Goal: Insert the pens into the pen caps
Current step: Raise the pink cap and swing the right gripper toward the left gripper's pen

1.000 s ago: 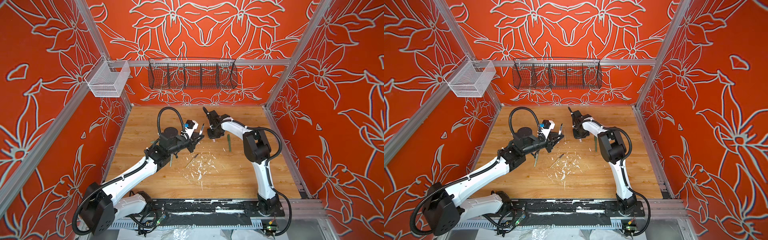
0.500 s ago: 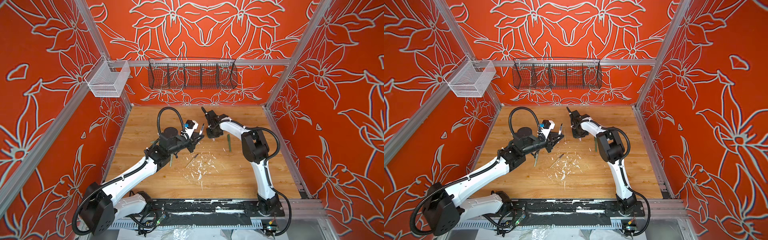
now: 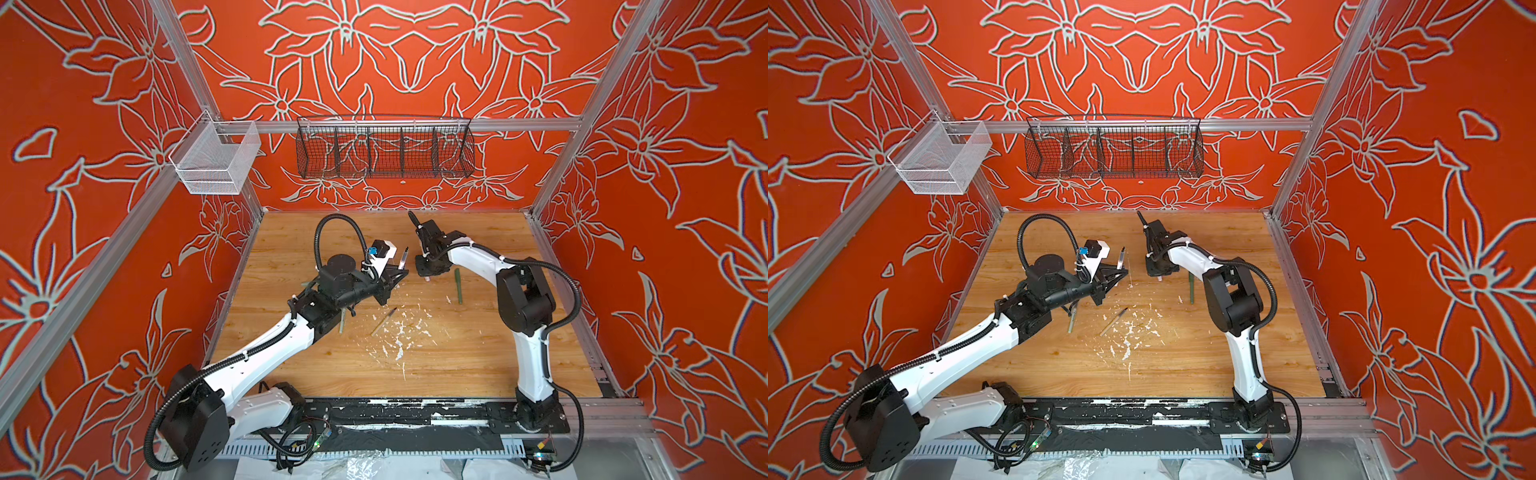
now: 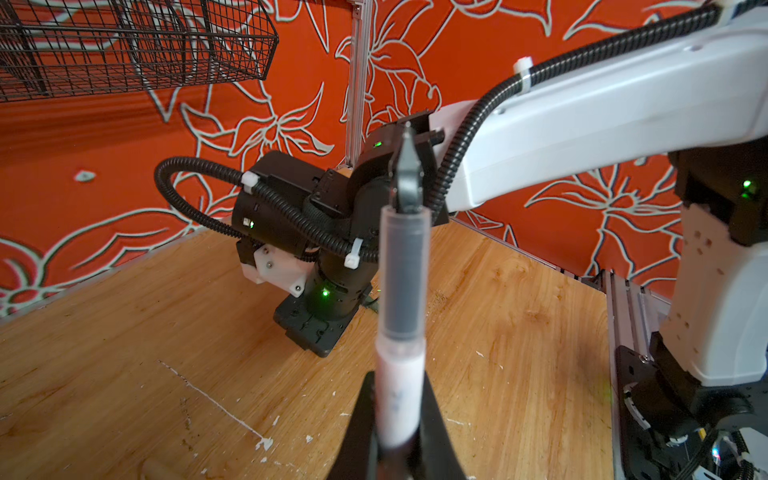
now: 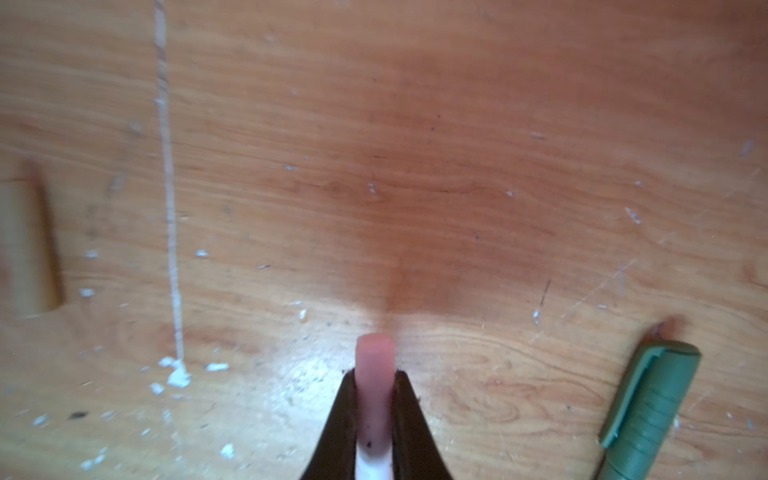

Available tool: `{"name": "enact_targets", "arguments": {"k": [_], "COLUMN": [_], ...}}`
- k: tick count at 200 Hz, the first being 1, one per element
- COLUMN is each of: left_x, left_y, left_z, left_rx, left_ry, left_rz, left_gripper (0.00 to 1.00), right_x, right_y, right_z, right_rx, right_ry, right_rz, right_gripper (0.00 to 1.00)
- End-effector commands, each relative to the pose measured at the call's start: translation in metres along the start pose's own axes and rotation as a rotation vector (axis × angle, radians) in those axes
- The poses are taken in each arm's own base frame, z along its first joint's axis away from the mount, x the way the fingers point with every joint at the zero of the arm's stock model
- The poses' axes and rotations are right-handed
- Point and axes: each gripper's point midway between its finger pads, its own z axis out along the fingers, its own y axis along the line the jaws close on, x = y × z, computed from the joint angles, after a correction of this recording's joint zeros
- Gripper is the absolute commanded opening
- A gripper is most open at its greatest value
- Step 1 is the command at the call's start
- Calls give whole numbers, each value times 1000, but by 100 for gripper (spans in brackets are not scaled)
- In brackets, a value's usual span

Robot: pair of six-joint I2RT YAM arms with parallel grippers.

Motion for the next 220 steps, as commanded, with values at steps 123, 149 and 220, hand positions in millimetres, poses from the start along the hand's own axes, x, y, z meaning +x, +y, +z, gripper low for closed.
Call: {"name": "enact_targets", "arguments": {"k": [123, 149, 220], "left_x": [-12, -10, 2], "left_y": [-3, -3, -7], "left_z": [-1, 1, 13], "left_rx": [3, 9, 54], "left_ry": [-45, -44, -20], "left_rz": [18, 6, -65], "left_gripper": [0, 0, 0], "right_x": [-19, -21, -20], "right_y": [43, 39, 56], "right_z": [-158, -197, -295], "right_rx": [-466, -511, -716], "right_ry": [-598, -730, -960], "right_rz": [18, 29, 27], "right_gripper": [10, 10, 10]}}
